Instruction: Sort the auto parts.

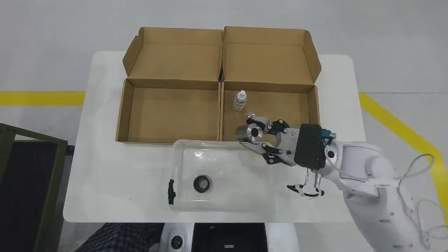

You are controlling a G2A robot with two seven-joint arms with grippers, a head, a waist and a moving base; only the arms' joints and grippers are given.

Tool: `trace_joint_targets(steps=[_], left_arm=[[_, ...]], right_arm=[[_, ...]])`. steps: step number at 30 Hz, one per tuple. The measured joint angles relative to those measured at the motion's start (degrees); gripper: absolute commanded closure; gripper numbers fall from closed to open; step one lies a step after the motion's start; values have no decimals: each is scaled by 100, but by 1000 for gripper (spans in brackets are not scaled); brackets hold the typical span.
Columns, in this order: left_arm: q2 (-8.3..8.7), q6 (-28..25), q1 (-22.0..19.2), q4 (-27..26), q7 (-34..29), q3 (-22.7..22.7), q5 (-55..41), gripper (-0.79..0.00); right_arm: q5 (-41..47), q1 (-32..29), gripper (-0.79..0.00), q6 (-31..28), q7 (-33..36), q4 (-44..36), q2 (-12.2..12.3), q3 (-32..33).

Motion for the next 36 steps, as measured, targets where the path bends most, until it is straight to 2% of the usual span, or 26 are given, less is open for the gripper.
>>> trace_joint_targets(steps=[15,19,36], left_arm=[[0,0,0,0,0,0,0,-785],[0,0,0,0,0,0,0,-785],[0,0,0,0,0,0,0,-785]], right_arm=[[-1,-1,0,3,0,0,0,-1],[-46,96,0,170,32,43,-21,-173],[-178,1942,0,926,679,1345,-329,-1713]])
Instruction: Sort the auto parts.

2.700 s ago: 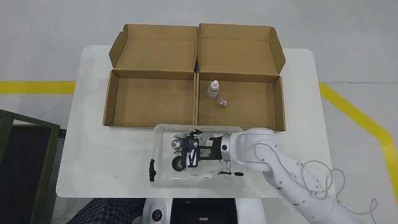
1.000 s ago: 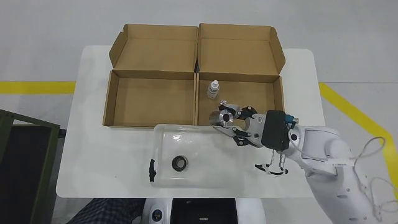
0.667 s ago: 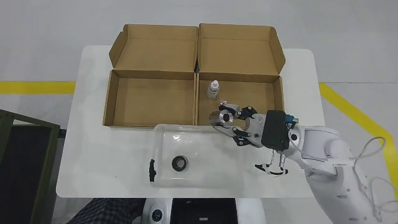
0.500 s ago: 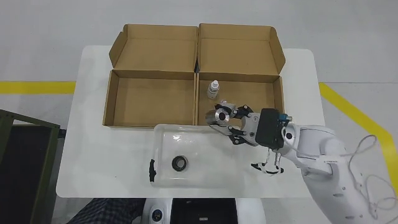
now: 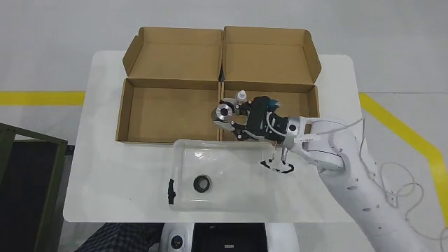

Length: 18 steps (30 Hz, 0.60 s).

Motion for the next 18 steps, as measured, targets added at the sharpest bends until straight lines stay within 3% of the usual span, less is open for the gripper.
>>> trace_joint_targets(steps=[18], left_arm=[[0,0,0,0,0,0,0,-785]], right_arm=[[-541,1637,0,903,541,1777,-627,-1706]])
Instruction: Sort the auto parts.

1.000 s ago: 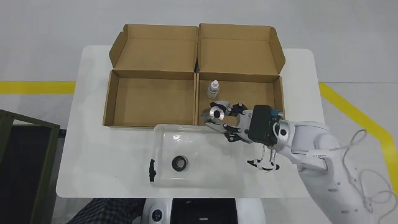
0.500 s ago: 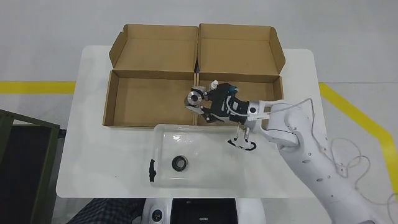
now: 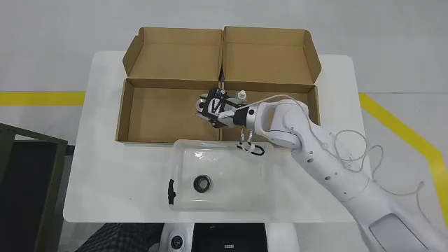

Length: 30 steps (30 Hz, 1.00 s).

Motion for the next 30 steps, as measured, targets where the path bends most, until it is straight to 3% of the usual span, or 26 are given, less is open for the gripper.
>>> trace_joint_targets(steps=[12,26,30], left_arm=[[0,0,0,0,0,0,0,-785],[0,0,0,0,0,0,0,-785],[0,0,0,0,0,0,0,-785]], right_arm=[[-169,676,0,588,557,729,-419,-587],[-214,1213,0,724,1026,1540,-866,-1020],[-186,1305,-49,711,1057,1818,-987,-1099]])
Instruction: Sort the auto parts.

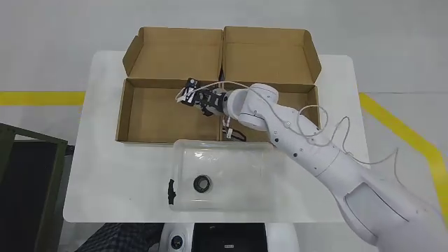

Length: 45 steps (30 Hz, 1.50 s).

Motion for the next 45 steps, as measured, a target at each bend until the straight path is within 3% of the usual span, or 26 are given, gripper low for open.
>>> trace_joint_targets(steps=[6,23,28,38,45], left_arm=[[0,0,0,0,0,0,0,-785],[0,0,0,0,0,0,0,-785],[0,0,0,0,0,0,0,-785],[0,0,0,0,0,0,0,-785],[0,0,0,0,0,0,0,-785]], right_arm=[[29,107,-154,-40,102,278,-148,-70],[76,151,-339,-113,636,565,-384,-49],[47,134,-348,-157,712,508,-419,-4],[-235,-127,-363,-203,770,-492,-282,406],[-425,-802,-357,-557,905,-1756,-10,927]])
